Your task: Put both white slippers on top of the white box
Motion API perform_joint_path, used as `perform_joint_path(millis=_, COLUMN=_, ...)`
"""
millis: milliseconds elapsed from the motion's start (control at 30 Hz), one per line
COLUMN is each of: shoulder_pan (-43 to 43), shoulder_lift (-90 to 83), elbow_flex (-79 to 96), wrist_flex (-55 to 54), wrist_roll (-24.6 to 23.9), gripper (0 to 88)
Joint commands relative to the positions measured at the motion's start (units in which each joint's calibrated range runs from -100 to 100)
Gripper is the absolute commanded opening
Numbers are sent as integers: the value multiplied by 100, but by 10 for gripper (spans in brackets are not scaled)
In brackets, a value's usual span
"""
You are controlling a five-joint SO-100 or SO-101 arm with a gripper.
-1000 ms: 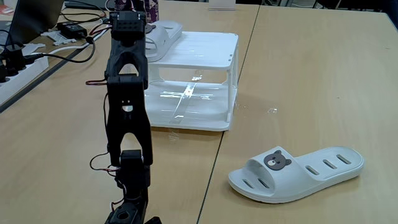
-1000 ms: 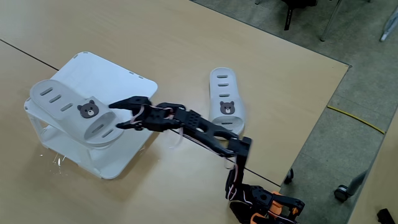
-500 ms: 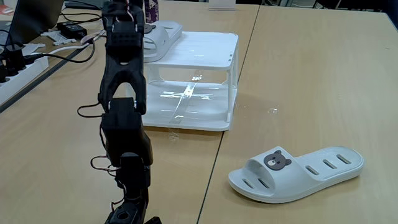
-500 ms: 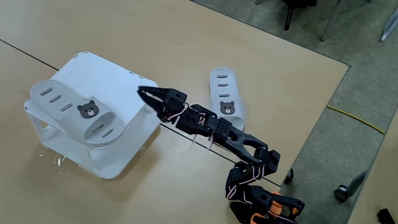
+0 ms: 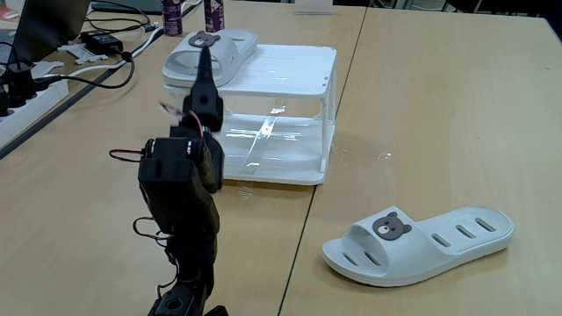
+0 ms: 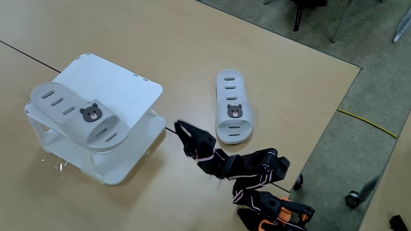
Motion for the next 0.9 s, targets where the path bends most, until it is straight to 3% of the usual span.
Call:
perform_joint_path(millis=0, shoulder_pan=67, shoulder_lift=-13, elbow_flex=763, wrist_flex=-140, wrist_roll=42, gripper=8)
perform_joint_path(millis=100, shoulder_pan=232, shoulder_lift=971, elbow_flex=763, wrist_flex=-157, wrist_roll=42, gripper=8)
perform_joint_path(millis=333, shoulder_pan=1523, shoulder_lift=3714, elbow_flex=691, wrist_flex=-183, wrist_roll=42, gripper=8)
perform_joint_path(millis=867, shoulder_pan=4812, shoulder_lift=5102, elbow_flex=483, wrist_flex=-191, wrist_roll=42, gripper=10)
